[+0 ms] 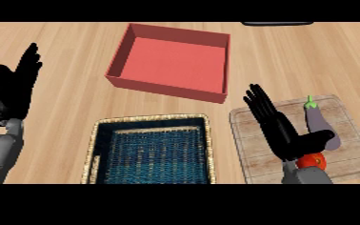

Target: Pick the tomato from the cutting board and place it in the cardboard box

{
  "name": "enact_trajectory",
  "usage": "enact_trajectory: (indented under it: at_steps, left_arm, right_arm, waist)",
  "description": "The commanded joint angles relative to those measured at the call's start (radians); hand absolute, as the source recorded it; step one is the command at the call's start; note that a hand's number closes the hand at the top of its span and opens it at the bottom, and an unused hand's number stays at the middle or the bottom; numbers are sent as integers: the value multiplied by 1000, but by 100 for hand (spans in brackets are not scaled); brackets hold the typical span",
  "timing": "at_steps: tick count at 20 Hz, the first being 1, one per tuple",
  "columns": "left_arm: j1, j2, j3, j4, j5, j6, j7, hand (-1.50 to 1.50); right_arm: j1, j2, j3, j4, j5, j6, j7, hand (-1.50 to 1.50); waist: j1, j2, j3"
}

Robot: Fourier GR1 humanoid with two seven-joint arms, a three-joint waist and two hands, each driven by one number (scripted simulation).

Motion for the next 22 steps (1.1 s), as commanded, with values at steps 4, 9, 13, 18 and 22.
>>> enact_trajectory:
  at_steps: [4, 9, 13, 18, 22]
  left_arm:
    - [96, -26, -32, -42, -27, -2, -56, 0]
    - [188, -116, -115, -119, -28, 3, -79, 0]
    - [233, -141, -151, -181, -67, 26, -80, 0]
    - [225, -192, -152, -123, -97, 45, -122, 0]
    - [273, -110, -100, -186, -43, -24, -116, 0]
  right_arm:
    - [-31, -83, -225, -165, -184, 146, -180, -150]
    - [24, -171, -418, -19, -54, -127, -183, 150]
    - [104, -118, -501, 19, -236, 82, -324, -150]
    - [108, -247, -471, 139, 5, 174, -498, -150]
    - [235, -387, -449, 74, 190, 134, -532, -150]
  waist:
    - [-20, -34, -28]
    - [-7, -28, -28]
    - [-2, -26, -27]
    - [0, -21, -28]
    - [-1, -26, -29]
